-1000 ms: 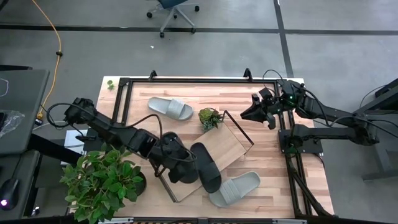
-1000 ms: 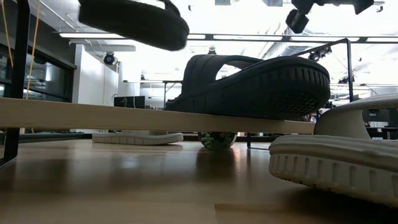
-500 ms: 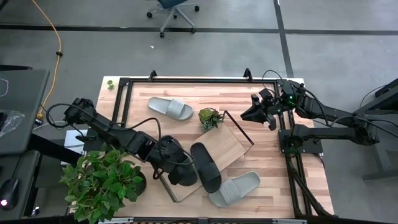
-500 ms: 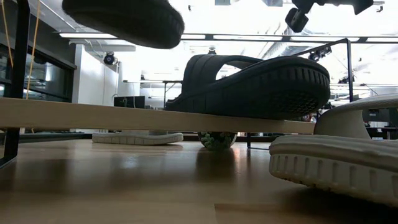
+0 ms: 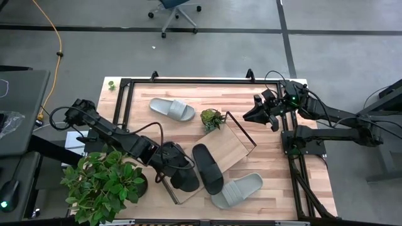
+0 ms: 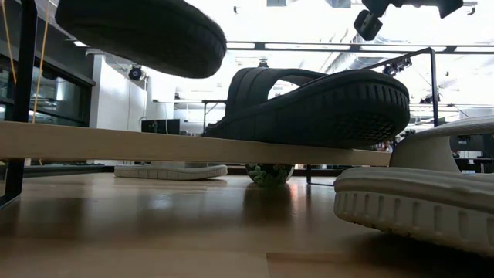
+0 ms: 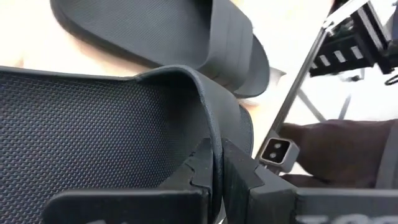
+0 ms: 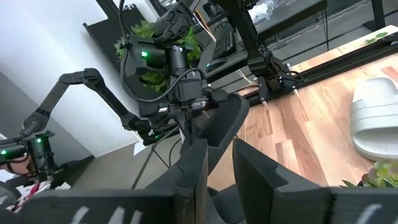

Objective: Pick and place slides into the shelf
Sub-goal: Put the black slipper on the shelf

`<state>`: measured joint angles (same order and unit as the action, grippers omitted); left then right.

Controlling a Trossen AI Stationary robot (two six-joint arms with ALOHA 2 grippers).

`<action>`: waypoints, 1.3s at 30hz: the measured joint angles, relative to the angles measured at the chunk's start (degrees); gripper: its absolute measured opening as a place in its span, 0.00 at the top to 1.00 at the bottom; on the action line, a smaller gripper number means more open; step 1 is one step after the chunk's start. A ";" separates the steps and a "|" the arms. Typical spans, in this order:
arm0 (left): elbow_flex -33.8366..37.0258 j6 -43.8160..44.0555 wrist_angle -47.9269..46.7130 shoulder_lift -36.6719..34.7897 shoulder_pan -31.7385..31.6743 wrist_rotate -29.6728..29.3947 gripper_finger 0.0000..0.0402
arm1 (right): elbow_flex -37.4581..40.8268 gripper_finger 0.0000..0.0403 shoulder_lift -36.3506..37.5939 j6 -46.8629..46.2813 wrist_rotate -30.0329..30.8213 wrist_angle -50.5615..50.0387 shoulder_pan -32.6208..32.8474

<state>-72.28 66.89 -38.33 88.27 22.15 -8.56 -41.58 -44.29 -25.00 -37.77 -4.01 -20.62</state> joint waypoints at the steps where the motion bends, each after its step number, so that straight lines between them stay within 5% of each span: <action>1: 0.12 0.03 0.03 0.00 0.00 -0.02 0.99 | 0.00 0.83 0.00 0.00 0.00 0.00 0.00; 39: 0.16 6.93 0.96 2.84 1.53 2.47 0.99 | 0.00 0.83 -0.81 3.11 0.65 -1.11 0.00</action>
<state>-72.12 73.82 -37.37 91.11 23.68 -6.09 -41.58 -45.10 -21.89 -37.12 -5.13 -20.62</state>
